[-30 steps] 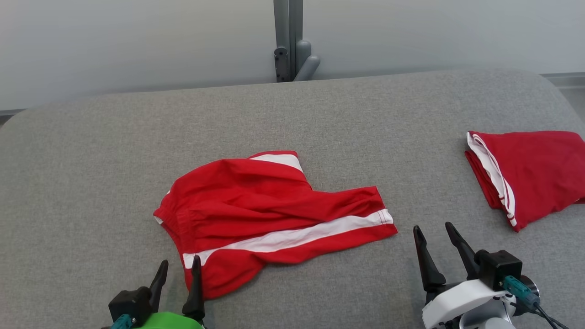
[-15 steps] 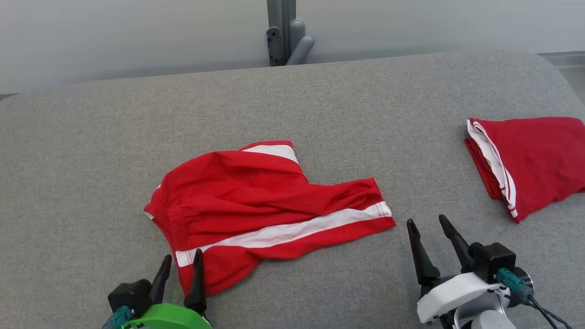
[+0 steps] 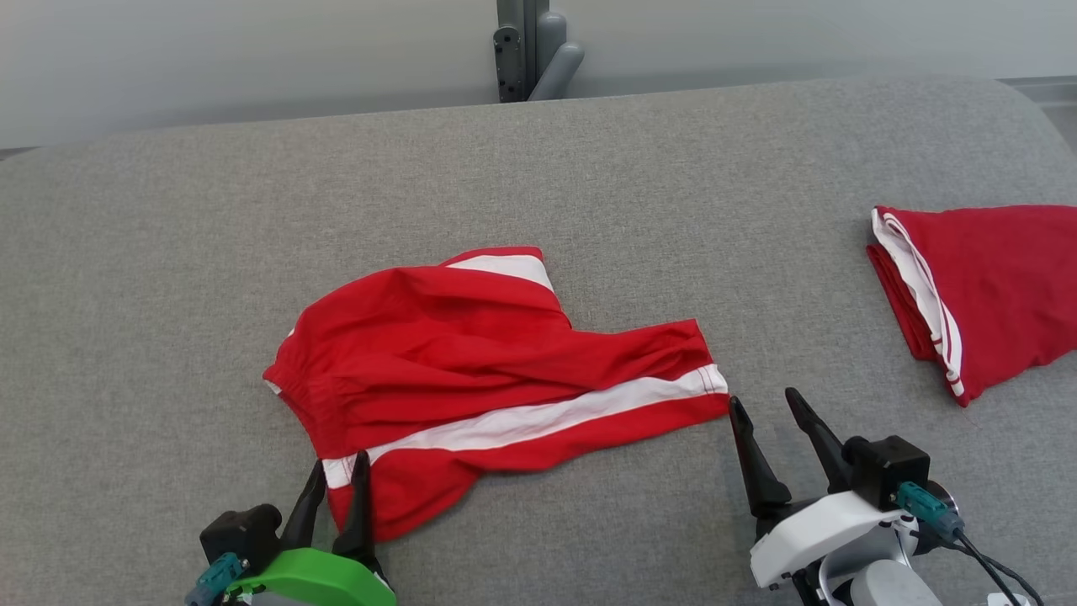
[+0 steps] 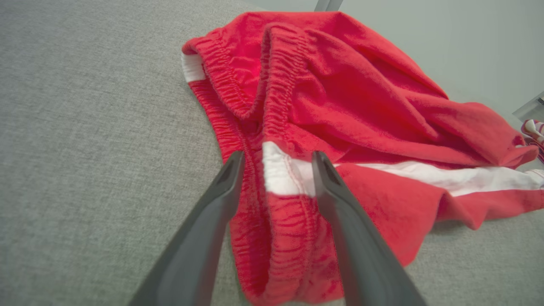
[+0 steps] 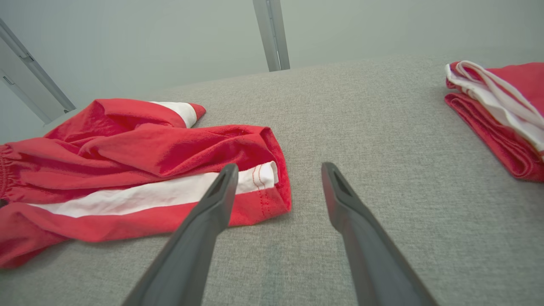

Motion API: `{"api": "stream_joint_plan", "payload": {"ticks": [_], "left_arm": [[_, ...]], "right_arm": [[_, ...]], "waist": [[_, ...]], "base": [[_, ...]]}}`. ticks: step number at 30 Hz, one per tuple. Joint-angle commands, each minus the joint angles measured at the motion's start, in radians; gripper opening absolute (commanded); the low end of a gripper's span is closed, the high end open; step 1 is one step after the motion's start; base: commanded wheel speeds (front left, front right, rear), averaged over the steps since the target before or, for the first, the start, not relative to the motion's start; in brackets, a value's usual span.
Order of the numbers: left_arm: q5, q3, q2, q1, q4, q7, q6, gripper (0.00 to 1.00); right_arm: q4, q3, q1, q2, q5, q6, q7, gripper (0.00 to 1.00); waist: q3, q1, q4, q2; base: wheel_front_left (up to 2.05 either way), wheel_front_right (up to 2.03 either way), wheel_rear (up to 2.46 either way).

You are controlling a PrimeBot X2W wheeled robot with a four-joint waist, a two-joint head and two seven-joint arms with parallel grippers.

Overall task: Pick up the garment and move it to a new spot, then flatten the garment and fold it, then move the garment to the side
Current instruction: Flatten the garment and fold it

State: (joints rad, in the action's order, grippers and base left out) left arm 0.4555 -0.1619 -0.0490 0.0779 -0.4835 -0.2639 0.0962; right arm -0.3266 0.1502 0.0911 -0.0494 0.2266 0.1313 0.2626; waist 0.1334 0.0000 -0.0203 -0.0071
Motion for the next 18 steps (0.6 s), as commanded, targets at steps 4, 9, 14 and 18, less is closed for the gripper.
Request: {"api": "stream_joint_plan", "payload": {"ticks": [4, 9, 14, 18], "left_arm": [[0.004, 0.000, -0.003, 0.022, 0.004, 0.000, 0.006, 0.00], [-0.004, -0.002, -0.003, 0.025, 0.006, 0.000, 0.010, 0.00], [-0.009, -0.009, -0.003, 0.033, 0.006, 0.000, 0.016, 0.00], [-0.016, -0.014, -0.003, 0.037, 0.006, 0.000, 0.017, 0.00]], "right_arm": [[-0.014, 0.013, 0.021, -0.005, 0.019, -0.001, 0.002, 1.00], [-0.030, 0.031, 0.039, -0.005, 0.056, -0.001, 0.002, 1.00], [-0.066, 0.056, 0.063, -0.006, 0.102, -0.001, 0.002, 1.00], [-0.093, 0.071, 0.079, -0.005, 0.128, -0.001, 0.002, 1.00]], "waist": [[0.011, 0.0000, 0.007, 0.0071], [0.020, 0.0000, 0.015, 0.0071], [0.027, 0.0000, 0.025, 0.0071], [0.032, 0.0000, 0.032, 0.0071]], "base": [[0.00, 0.00, 0.00], [0.00, 0.00, 0.00], [0.00, 0.00, 0.00], [0.00, 0.00, 0.00]]}}
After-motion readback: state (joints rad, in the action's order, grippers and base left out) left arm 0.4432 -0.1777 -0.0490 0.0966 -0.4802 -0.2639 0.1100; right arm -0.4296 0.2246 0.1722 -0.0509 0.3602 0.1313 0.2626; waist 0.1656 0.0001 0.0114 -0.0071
